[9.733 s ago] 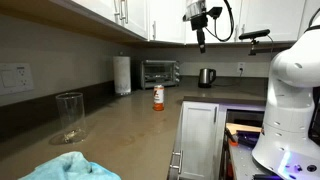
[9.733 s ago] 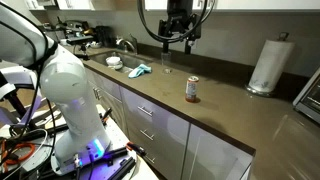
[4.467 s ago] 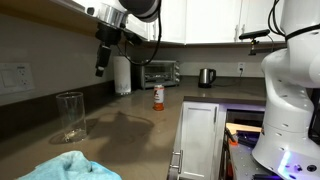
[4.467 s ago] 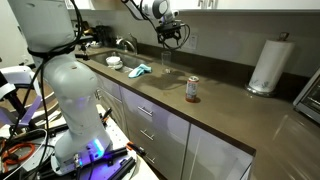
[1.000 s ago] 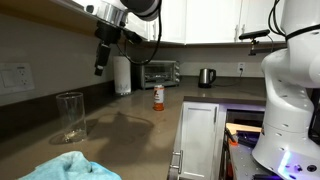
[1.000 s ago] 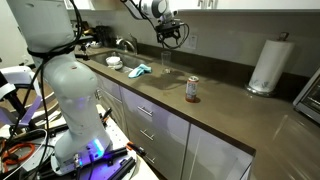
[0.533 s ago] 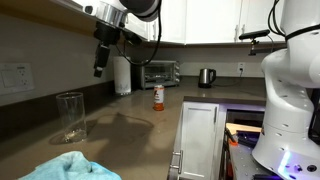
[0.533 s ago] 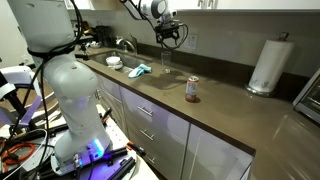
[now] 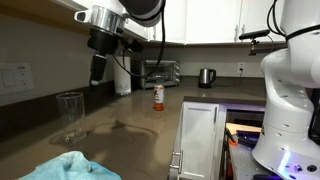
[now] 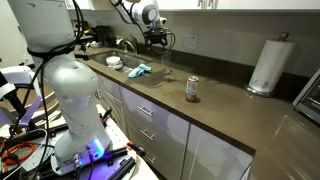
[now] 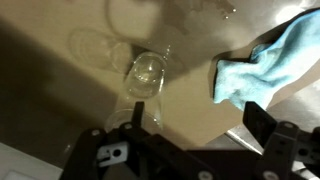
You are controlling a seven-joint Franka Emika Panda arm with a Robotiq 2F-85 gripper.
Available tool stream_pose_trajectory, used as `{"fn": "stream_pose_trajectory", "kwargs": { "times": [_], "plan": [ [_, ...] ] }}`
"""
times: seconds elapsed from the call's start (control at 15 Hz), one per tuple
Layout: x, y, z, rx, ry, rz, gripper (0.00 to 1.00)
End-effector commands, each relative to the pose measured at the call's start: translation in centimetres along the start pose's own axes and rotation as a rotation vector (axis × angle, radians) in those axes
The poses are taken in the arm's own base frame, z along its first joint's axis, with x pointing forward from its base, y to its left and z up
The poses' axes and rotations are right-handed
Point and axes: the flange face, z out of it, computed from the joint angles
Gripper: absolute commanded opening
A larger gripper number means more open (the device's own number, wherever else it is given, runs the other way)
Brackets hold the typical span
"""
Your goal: Use the towel to wipe the counter
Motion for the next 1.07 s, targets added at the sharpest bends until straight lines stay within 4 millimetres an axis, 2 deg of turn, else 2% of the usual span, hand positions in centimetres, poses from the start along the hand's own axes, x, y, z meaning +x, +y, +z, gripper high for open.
{"fn": "stream_pose_trajectory", "kwargs": {
  "times": [0.0, 0.2, 0.4, 0.73, 1.0],
  "plan": [
    [-0.2, -3.7, 0.1, 0.045, -0.005, 0.057, 1.00],
    [0.6, -6.2, 1.2, 0.063, -0.011, 0.065, 1.00],
    [1.4, -6.9, 2.3, 0.071, -0.020, 0.073, 1.00],
    [2.4, -5.8, 4.3, 0.094, -0.003, 0.060, 1.00],
    [4.0, -5.2, 5.5, 0.107, 0.020, 0.042, 1.00]
  ]
}}
